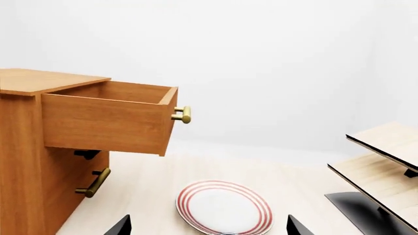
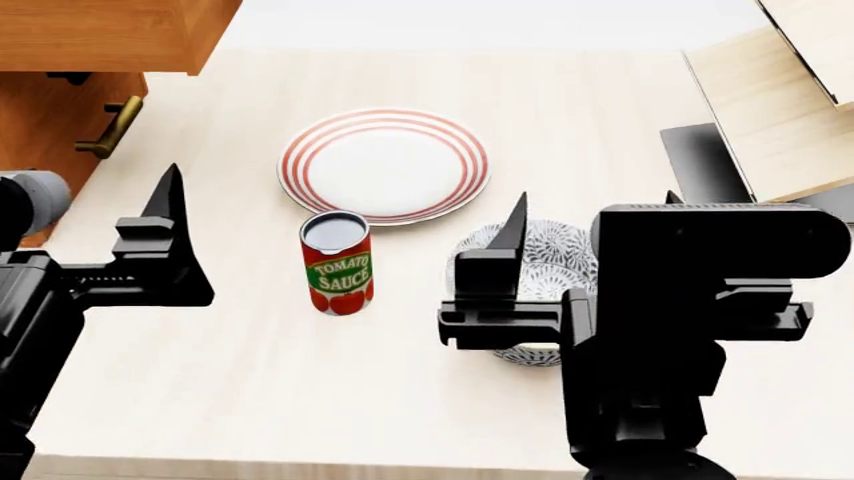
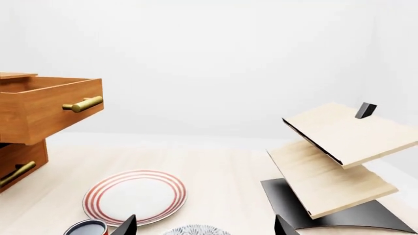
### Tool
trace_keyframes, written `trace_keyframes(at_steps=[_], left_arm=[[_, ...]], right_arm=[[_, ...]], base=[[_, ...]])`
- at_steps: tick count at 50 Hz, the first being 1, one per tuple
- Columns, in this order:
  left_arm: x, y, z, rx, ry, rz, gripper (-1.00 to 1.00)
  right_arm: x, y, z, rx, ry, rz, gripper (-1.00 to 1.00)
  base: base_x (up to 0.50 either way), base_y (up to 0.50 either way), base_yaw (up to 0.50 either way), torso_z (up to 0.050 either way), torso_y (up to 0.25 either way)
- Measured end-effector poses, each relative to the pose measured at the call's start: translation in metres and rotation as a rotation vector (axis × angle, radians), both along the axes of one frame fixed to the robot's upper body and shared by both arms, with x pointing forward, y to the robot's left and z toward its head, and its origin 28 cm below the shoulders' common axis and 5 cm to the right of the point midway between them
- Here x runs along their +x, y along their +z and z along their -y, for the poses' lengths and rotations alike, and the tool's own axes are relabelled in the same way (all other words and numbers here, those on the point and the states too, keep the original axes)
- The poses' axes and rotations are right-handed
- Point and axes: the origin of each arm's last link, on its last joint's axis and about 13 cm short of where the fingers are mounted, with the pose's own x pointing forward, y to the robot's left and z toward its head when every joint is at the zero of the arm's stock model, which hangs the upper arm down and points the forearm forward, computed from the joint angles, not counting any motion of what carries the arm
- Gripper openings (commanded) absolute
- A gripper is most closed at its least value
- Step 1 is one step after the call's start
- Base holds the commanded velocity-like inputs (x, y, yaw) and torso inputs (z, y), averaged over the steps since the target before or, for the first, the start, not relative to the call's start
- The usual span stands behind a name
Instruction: Close the top drawer of the cabinet.
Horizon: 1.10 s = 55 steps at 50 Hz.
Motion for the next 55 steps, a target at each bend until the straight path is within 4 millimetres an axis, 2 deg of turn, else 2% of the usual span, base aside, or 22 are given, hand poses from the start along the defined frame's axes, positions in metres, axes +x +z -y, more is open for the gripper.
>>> trace_keyframes(at_steps=[9,38,48,55], left_arm=[[0.001,0.007,0.0,0.019,-0.001,0.011,1.0],[0.012,0.003,-0.001,0.045,0.018,-0.001,1.0],[0.011,0.003,0.001,0.038,0.009,-0.011,1.0],[0.012,0.002,0.016,0.04,-0.058,-0.036,1.0]], right_arm=[[0.003,0.006,-0.001,-0.031,-0.001,0.002,1.0],[0.01,0.006,-0.001,-0.061,-0.003,-0.005,1.0],[0.012,0.004,-0.001,-0.031,0.001,-0.021,1.0],[0.013,0.003,-0.002,-0.027,0.008,-0.025,1.0]], base=[[0.5,0.0,0.0,0.0,0.0],[0.5,0.0,0.0,0.0,0.001],[0.0,0.0,0.0,0.0,0.0],[0.0,0.0,0.0,0.0,0.0]])
